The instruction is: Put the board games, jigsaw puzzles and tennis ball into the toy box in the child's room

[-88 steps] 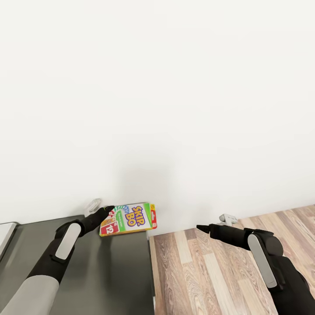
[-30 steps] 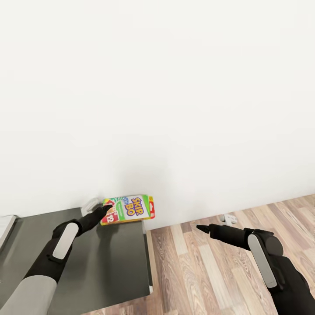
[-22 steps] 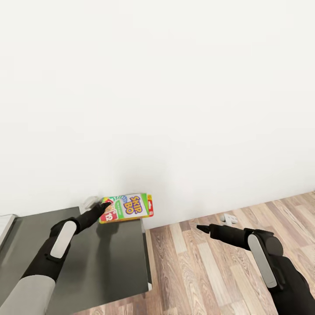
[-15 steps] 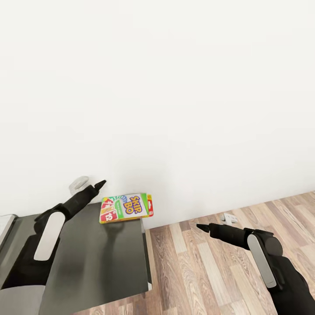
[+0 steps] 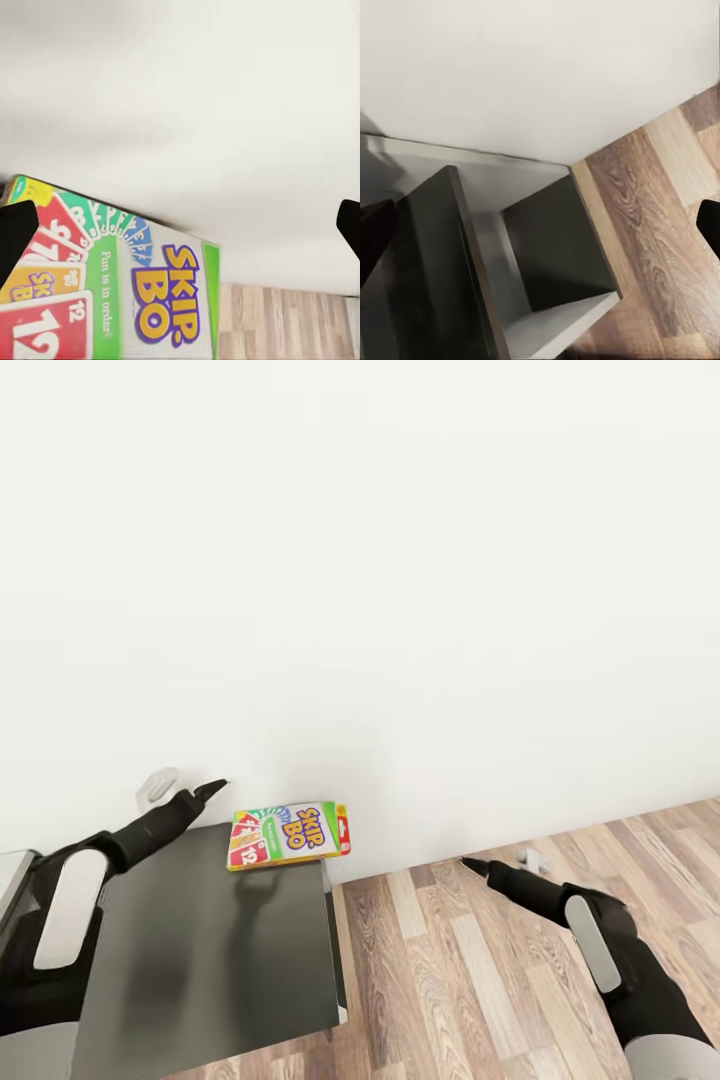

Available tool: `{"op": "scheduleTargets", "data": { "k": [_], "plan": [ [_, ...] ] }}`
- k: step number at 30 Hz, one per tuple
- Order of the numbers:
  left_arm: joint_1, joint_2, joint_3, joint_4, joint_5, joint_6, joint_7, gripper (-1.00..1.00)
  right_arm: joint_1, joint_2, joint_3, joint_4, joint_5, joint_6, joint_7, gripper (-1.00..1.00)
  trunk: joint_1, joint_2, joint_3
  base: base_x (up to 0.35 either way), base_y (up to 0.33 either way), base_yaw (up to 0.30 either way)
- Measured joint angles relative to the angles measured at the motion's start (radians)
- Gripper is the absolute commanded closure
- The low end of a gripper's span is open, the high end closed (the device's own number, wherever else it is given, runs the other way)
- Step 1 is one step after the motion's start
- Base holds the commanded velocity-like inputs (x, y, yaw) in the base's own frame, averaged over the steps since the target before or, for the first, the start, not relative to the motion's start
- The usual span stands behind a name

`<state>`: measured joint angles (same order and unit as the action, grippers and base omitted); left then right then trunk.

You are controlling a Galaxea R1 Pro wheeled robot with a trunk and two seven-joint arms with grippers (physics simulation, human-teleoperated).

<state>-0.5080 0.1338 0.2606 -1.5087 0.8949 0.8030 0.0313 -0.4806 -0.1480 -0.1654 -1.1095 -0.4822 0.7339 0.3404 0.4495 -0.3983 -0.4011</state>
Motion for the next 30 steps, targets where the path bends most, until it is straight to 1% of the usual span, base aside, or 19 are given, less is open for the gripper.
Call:
{"op": "scheduleTargets", "data": {
  "k": [2, 3, 7, 9, 11, 14, 16, 18, 20, 23, 24, 25, 27, 30],
  "plan": [
    [0.001, 0.0, 0.016, -0.003, 0.004, 0.018, 0.0, -1.0, -0.006, 0.0, -0.024, 0.035, -0.031, -0.018, 0.0, -1.0, 0.0, 0.0, 0.0, 0.0, 0.0, 0.082],
    [0.001, 0.0, 0.016, -0.004, 0.004, 0.018, 0.0, -1.0, -0.006, 0.0, -0.025, 0.035, -0.032, -0.018, 0.0, -1.0, 0.0, 0.0, 0.0, 0.0, 0.0, 0.116],
    [0.002, -0.003, 0.031, -0.008, 0.008, 0.036, -0.001, -1.0, -0.036, 0.0, -0.05, 0.141, -0.072, -0.053, 0.0, -1.0, 0.0, 0.0, 0.0, 0.0, 0.0, 0.185],
    [0.002, -0.007, 0.031, -0.01, 0.01, 0.041, -0.001, -1.0, -0.064, 0.0, -0.057, 0.206, -0.086, -0.087, 0.001, -1.0, 0.0, 0.0, 0.0, 0.0, 0.0, 0.239],
    [0.003, -0.014, 0.02, -0.011, 0.012, 0.045, -0.001, -1.0, -0.089, 0.001, -0.061, 0.27, -0.099, -0.121, 0.002, -1.0, 0.0, 0.0, 0.0, 0.0, 0.0, 0.259],
    [0.003, -0.031, -0.026, -0.01, 0.023, 0.049, -0.001, -1.0, -0.117, 0.001, -0.065, 0.334, -0.122, -0.152, 0.004, -1.0, 0.0, 0.0, 0.0, 0.0, 0.0, 0.274],
    [0.003, -0.039, -0.068, -0.009, 0.043, 0.05, 0.0, -1.0, -0.129, 0.001, -0.066, 0.358, -0.14, -0.164, 0.005, -1.0, 0.0, 0.0, 0.0, 0.0, 0.0, 0.283],
    [0.003, -0.045, -0.111, -0.008, 0.078, 0.05, 0.001, -1.0, -0.137, 0.002, -0.065, 0.374, -0.158, -0.172, 0.009, -1.0, 0.0, 0.0, 0.0, 0.0, 0.0, 0.287],
    [0.003, -0.049, -0.155, -0.008, 0.121, 0.05, 0.002, -1.0, -0.142, 0.004, -0.064, 0.383, -0.174, -0.177, 0.019, -1.0, 0.0, 0.0, 0.0, 0.0, 0.0, 0.29],
    [0.003, -0.054, -0.221, -0.006, 0.179, 0.049, 0.004, -1.0, -0.147, 0.01, -0.063, 0.391, -0.189, -0.181, 0.044, -1.0, 0.0, 0.0, 0.0, 0.0, 0.0, 0.292],
    [0.003, -0.054, -0.222, -0.006, 0.179, 0.049, 0.004, -1.0, -0.147, 0.01, -0.063, 0.391, -0.189, -0.181, 0.044, -1.0, 0.0, 0.0, 0.0, 0.0, 0.0, 0.293],
    [0.003, -0.056, -0.255, -0.004, 0.205, 0.049, 0.005, -1.0, -0.149, 0.013, -0.062, 0.394, -0.195, -0.183, 0.06, -1.0, 0.0, 0.0, 0.0, 0.0, 0.0, 0.293],
    [0.003, -0.058, -0.286, 0.009, 0.228, 0.051, 0.007, -1.0, -0.151, 0.014, -0.062, 0.396, -0.2, -0.183, 0.084, -1.0, 0.0, 0.0, 0.0, 0.0, 0.0, 0.294],
    [0.003, -0.06, -0.303, 0.022, 0.241, 0.051, 0.009, -1.0, -0.152, 0.013, -0.062, 0.396, -0.202, -0.183, 0.115, -1.0, 0.0, 0.0, 0.0, 0.0, 0.0, 0.294]
  ]
}}
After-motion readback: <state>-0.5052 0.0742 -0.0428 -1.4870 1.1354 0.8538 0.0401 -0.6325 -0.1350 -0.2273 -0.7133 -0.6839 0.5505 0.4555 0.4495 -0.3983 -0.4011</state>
